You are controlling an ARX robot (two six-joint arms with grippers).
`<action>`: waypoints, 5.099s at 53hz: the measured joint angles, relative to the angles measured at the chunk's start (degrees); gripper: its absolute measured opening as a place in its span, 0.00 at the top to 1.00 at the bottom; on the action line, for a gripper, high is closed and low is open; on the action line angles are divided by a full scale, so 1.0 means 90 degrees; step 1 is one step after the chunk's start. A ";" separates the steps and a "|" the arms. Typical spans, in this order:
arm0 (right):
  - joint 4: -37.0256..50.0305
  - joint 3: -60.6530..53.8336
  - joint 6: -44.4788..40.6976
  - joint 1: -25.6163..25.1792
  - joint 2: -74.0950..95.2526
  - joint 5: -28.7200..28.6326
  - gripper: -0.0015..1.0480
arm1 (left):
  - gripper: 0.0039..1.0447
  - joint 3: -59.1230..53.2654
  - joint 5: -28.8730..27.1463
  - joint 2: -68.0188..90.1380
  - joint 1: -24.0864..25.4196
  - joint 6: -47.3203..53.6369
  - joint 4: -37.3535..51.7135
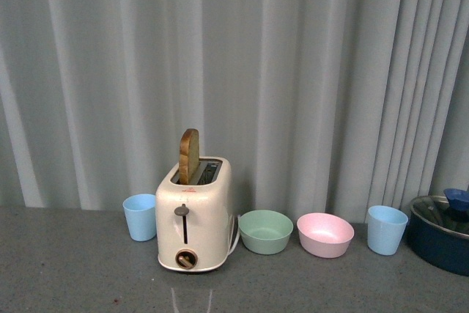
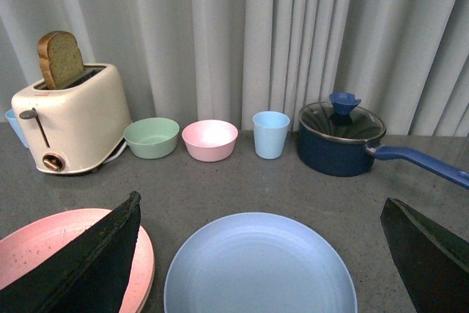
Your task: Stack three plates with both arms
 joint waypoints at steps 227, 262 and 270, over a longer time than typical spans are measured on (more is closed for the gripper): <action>0.4257 0.3628 0.1800 0.0748 1.0875 -0.1156 0.97 | 0.06 0.0000 0.0000 -0.0005 0.0000 0.0002 0.0000; 0.5280 0.3570 0.2963 0.1486 1.2592 -0.1345 0.97 | 0.06 0.0000 -0.0002 -0.0005 0.0000 0.0002 0.0000; 0.5268 0.3534 0.2992 0.1479 1.2684 -0.1341 0.97 | 0.06 0.0000 0.0000 -0.0005 0.0000 0.0002 0.0000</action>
